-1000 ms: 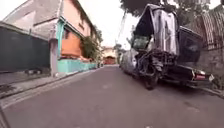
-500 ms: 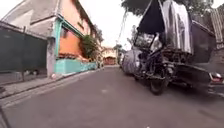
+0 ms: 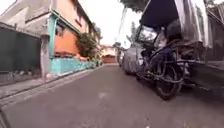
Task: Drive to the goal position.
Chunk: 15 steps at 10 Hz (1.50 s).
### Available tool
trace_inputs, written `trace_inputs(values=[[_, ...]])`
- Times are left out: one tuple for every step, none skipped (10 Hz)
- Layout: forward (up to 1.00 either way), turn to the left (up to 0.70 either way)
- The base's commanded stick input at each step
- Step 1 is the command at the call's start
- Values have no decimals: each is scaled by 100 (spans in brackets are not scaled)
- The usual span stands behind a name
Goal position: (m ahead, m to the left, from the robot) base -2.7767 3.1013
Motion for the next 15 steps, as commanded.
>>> trace_inputs(values=[[70, 0], [70, 0], [70, 0], [70, 0], [70, 2], [70, 1], [70, 0], [70, 0], [70, 0], [70, 0], [70, 0], [70, 0], [70, 0], [70, 0], [70, 0]])
